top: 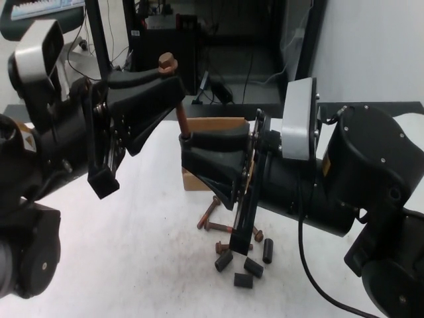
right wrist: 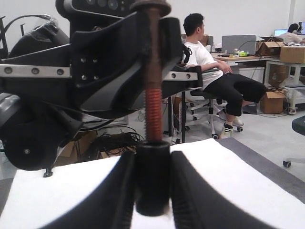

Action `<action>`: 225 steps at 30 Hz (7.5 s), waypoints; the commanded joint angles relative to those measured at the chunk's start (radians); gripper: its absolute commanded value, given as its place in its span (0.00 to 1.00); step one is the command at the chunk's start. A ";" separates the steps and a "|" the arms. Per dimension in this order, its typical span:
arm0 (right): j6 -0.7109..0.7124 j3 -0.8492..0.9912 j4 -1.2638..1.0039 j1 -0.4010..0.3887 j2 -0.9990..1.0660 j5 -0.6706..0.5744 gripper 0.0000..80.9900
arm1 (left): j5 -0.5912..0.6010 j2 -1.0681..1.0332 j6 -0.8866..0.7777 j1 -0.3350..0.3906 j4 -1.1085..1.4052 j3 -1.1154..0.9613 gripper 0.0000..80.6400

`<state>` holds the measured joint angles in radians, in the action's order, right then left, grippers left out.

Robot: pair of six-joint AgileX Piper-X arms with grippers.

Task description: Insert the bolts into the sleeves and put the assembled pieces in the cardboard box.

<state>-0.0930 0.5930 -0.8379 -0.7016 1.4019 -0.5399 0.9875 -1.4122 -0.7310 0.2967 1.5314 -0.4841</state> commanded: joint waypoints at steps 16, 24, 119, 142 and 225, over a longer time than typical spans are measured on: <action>0.018 0.003 -0.016 0.006 -0.005 0.001 0.01 | 0.020 0.006 0.090 -0.003 -0.125 -0.004 0.00; 0.018 0.003 -0.055 0.006 -0.005 -0.020 0.01 | 0.072 0.006 0.148 -0.003 -0.196 -0.004 0.00; 0.139 0.947 0.978 0.262 0.772 0.429 0.19 | -0.007 0.121 -0.054 -0.234 -0.121 0.288 0.00; 0.201 0.941 1.252 0.287 0.420 0.468 0.01 | 0.016 0.121 0.029 -0.220 -0.389 0.230 0.00; 0.040 0.162 1.621 0.316 -0.502 0.451 0.01 | -0.959 -0.633 0.829 0.315 -2.262 -0.963 0.38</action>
<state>-0.0519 0.7524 0.7779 -0.3896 0.9106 -0.0773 0.0409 -2.0415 0.0935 0.6082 -0.7420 -1.4388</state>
